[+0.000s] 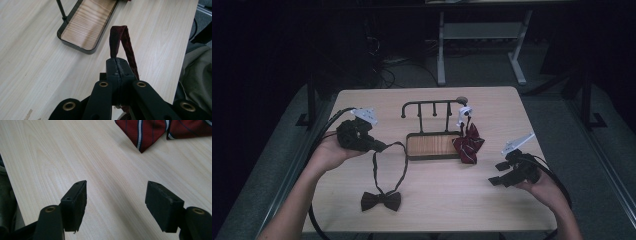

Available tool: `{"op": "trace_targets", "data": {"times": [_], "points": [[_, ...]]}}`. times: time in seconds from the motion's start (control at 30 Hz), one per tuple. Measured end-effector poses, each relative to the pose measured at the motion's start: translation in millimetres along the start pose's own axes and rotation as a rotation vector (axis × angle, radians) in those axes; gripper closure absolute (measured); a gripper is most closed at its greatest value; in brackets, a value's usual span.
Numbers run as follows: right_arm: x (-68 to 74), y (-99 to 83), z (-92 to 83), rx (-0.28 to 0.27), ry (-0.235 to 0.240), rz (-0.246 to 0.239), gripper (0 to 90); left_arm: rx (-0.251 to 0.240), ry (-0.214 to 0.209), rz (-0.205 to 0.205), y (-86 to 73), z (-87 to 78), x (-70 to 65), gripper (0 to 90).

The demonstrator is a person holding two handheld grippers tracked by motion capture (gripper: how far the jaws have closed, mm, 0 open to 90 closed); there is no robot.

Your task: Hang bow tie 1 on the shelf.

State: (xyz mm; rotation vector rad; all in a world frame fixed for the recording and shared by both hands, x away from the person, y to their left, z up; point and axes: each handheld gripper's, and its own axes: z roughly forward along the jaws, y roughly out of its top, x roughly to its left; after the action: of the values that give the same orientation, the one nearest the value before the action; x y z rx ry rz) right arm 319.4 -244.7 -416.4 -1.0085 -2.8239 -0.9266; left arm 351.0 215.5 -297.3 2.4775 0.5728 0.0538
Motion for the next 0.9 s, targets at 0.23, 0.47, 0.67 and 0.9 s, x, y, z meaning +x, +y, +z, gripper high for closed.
{"op": "trace_targets", "data": {"times": [0.23,0.47,0.67,0.9], "points": [[-0.3,-0.3,-0.7,-0.001,-0.001,-0.001,33.3,-0.002,0.000,0.007,3.3,-6.3,0.7,89.8],[-1.9,-1.1,-1.6,-0.008,-0.005,-0.005,33.4,-0.011,0.001,0.012,8.8,-10.2,-1.0,89.8],[-2.8,-1.4,-2.1,-0.011,0.001,0.003,33.4,-0.005,-0.001,0.018,13.0,-11.3,-0.3,89.8],[-4.3,-2.7,-2.1,-0.012,0.004,0.013,33.3,-0.002,-0.003,0.026,19.4,-10.9,2.3,89.8]]}}
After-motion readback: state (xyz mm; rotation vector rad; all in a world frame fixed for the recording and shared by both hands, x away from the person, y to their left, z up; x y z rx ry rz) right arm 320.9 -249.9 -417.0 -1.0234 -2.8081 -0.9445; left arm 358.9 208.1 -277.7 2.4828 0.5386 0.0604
